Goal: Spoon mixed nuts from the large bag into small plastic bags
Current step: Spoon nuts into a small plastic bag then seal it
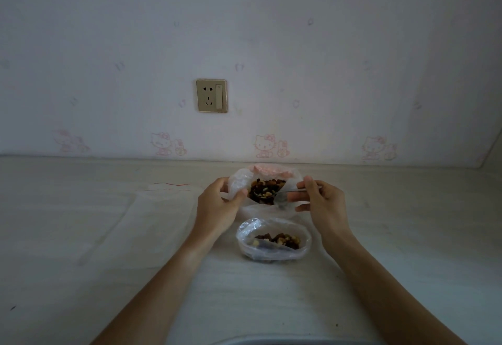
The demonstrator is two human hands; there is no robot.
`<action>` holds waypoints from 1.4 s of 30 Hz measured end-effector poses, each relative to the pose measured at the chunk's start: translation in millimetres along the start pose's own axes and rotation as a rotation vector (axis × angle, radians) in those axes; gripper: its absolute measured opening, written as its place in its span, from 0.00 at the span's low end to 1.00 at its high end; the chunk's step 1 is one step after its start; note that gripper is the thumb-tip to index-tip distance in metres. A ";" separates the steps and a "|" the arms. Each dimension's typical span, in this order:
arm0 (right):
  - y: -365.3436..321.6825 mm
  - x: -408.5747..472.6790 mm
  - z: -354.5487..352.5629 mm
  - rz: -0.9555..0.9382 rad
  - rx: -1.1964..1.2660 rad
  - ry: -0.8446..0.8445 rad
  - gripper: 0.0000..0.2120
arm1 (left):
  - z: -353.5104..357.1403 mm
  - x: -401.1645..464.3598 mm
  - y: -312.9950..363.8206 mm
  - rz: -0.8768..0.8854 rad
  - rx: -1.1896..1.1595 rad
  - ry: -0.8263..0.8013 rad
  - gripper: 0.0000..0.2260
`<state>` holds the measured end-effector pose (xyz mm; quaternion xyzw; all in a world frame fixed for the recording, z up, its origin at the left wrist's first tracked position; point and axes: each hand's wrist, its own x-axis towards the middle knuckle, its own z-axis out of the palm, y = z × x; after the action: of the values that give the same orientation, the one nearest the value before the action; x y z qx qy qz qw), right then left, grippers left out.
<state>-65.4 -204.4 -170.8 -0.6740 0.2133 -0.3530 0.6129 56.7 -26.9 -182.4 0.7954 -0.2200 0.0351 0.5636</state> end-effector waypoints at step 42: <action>-36.5 -72.8 -70.6 -0.682 -0.463 -0.367 0.16 | -27.6 -60.2 14.3 -0.040 -0.068 -0.281 0.06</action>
<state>-170.7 -193.9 -150.8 -0.8765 -0.0598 -0.3524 0.3224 2.2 13.2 -178.1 0.7772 -0.2822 -0.0954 0.5543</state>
